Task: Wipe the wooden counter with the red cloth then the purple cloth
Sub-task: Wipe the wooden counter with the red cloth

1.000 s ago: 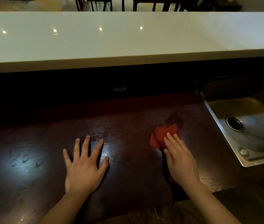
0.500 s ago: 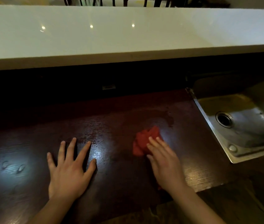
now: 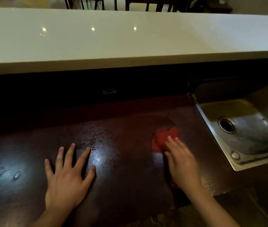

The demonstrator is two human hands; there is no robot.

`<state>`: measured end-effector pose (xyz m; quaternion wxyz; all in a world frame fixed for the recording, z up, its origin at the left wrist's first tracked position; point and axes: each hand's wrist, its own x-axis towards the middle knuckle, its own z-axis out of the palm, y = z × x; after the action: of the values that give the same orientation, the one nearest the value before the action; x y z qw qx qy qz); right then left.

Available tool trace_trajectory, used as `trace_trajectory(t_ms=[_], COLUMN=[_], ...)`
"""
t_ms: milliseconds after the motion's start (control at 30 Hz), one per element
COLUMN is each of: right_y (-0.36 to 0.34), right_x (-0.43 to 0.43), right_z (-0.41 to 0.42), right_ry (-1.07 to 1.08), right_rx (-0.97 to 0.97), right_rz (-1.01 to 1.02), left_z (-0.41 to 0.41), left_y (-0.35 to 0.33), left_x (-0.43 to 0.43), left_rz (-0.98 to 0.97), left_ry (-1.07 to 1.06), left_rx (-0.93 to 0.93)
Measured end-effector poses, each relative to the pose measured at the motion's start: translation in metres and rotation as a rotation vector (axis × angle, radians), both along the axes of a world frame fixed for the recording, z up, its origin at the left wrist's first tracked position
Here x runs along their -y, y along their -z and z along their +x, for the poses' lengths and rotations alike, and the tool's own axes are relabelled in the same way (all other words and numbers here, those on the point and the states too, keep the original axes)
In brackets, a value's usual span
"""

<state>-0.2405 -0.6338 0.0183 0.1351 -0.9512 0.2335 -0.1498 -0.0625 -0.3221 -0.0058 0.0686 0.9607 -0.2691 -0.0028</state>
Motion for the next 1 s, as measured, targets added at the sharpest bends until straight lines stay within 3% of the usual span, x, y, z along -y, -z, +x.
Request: trace_trajectory(t_ms=[100,200,267,400,467,600,733,833,1000], right_y=[-0.003,-0.009,-0.011,-0.003,0.0,-0.004,-0.009,-0.013,0.0], right_x=[0.028,0.033,0.02,-0.016,-0.008,0.031,0.049,0.025,-0.071], right_z=[0.03,0.074,0.088,0.047,0.027,0.056,0.117,0.144,0.104], right_ry=[0.296,0.341,0.261,-0.148,-0.189,0.193,0.277,0.139,-0.484], right_rx=[0.024,0.024,0.012,0.0,-0.008,0.037,-0.028,-0.042,-0.016], right_rz=[0.061,0.106,0.107,0.033,-0.003,0.055,0.049,0.02,0.009], left_z=[-0.001,-0.002,-0.003,-0.002,-0.003,-0.002,-0.003,-0.004,-0.005], left_y=[-0.003,-0.006,-0.008,-0.008,-0.007,-0.007,-0.01,-0.014,-0.017], left_x=[0.001,0.004,0.004,0.003,0.002,0.002,0.004,0.005,0.007], left_rz=[0.002,-0.015,-0.017,-0.034,-0.023,0.016,0.022,0.018,-0.01], left_ry=[0.0,-0.006,-0.007,-0.004,0.0,0.005,0.008,0.003,0.0], left_rx=[-0.007,-0.02,-0.025,-0.029,-0.025,-0.015,-0.01,-0.027,-0.038])
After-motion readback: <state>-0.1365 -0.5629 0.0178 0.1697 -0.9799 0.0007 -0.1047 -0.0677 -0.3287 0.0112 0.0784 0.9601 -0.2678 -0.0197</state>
